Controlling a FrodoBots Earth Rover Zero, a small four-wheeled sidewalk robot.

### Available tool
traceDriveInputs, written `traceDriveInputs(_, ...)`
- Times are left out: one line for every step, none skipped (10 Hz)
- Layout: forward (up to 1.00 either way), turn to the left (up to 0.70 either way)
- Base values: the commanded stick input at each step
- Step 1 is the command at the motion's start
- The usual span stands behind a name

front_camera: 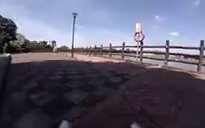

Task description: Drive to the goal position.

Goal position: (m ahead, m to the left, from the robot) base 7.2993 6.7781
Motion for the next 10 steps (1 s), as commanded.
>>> traceDriveInputs(0.0, 0.7)
traceDriveInputs(0.7, 0.0)
traceDriveInputs(0.7, 0.0)
traceDriveInputs(0.7, 0.0)
traceDriveInputs(0.7, 0.0)
traceDriveInputs(0.7, 0.0)
traceDriveInputs(0.7, 0.0)
traceDriveInputs(0.7, 0.0)
traceDriveInputs(0.7, 0.0)
traceDriveInputs(0.7, 0.0)
